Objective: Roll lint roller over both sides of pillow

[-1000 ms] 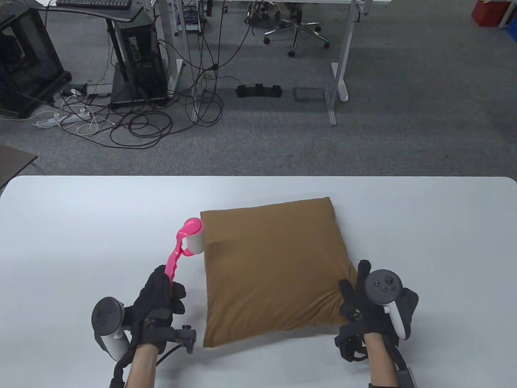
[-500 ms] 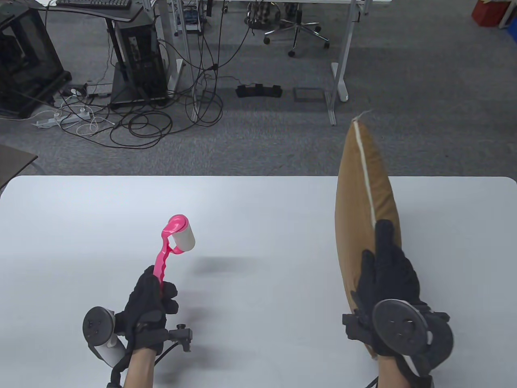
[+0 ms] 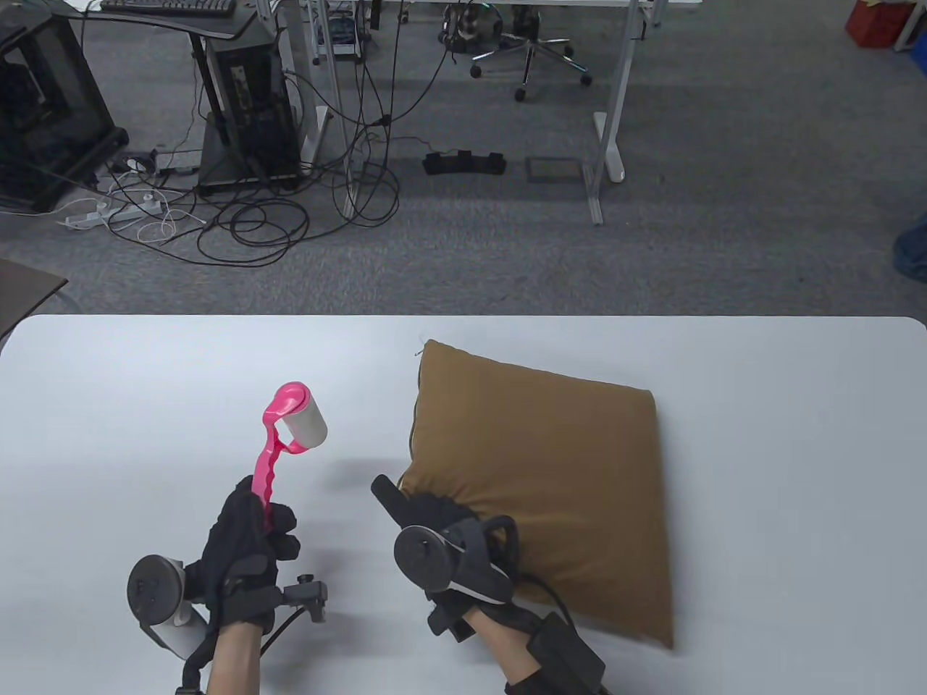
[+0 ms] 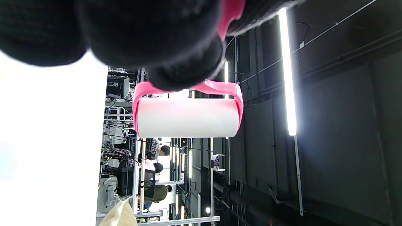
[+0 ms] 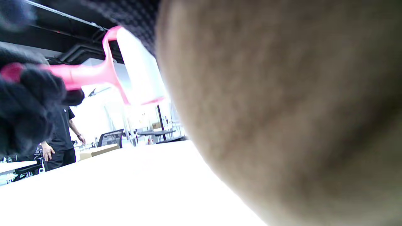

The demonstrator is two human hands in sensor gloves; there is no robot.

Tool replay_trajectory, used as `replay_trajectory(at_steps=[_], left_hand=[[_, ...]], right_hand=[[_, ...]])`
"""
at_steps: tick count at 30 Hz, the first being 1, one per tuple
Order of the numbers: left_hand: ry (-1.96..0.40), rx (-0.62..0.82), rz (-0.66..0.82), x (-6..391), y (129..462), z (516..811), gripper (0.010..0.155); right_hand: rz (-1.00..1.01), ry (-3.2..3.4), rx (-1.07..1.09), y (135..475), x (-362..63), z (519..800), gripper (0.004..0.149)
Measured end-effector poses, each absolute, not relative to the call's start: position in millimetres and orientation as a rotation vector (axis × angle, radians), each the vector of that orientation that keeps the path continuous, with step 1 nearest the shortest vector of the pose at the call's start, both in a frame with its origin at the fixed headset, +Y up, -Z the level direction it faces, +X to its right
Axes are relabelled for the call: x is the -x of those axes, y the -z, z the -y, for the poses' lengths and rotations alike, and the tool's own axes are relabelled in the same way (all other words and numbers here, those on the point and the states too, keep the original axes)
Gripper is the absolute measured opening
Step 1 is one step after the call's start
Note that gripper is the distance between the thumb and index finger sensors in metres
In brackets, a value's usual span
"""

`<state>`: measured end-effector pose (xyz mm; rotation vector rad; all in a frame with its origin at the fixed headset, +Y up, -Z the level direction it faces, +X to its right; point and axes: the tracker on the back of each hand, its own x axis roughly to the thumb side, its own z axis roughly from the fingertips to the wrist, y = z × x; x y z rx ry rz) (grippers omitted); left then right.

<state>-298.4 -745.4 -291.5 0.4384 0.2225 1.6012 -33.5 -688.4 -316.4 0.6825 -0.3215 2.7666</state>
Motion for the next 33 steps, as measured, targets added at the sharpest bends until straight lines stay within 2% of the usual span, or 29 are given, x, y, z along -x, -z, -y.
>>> replay_trajectory(at_steps=[3,6,8,11,16,17,21,25,29,33], left_hand=[[-1.568,-0.429,-0.217,298.6,293.3,746.0,0.064],[-1.553,-0.424,-0.207,298.7,293.9,745.9,0.063],[-1.548,-0.424,-0.208,298.8,293.7,745.3,0.063],[-1.540,-0.422,-0.212,299.2,293.4,744.2,0.063],[-1.554,-0.406,-0.207,298.3,292.8,743.3,0.063],[-1.556,-0.405,-0.204,298.0,292.8,742.9,0.063],[-1.556,-0.402,-0.188,296.0,292.6,741.0,0.063],[-1.554,-0.407,-0.178,296.2,292.5,739.6,0.063],[-1.564,-0.407,-0.175,296.2,292.2,740.0,0.063],[-1.557,-0.414,-0.172,296.8,291.9,739.5,0.063]], right_hand=[[0.231,-2.806,-0.646,326.5,43.6,707.8,0.058],[0.211,-2.884,-0.656,323.5,50.6,715.2,0.058],[0.201,-2.891,-0.690,318.0,52.5,712.9,0.057],[0.268,-2.864,-0.720,308.7,39.6,693.0,0.055],[0.384,-2.869,-0.480,309.4,-24.8,665.4,0.057],[0.390,-2.893,-0.342,313.3,-55.0,662.2,0.058],[0.288,-2.857,0.097,319.9,-142.8,668.4,0.063],[0.106,-2.794,0.404,317.8,-204.2,684.9,0.072],[-0.163,-2.657,0.468,317.7,-230.9,710.2,0.078],[-0.177,-2.500,0.438,323.4,-239.9,722.6,0.069]])
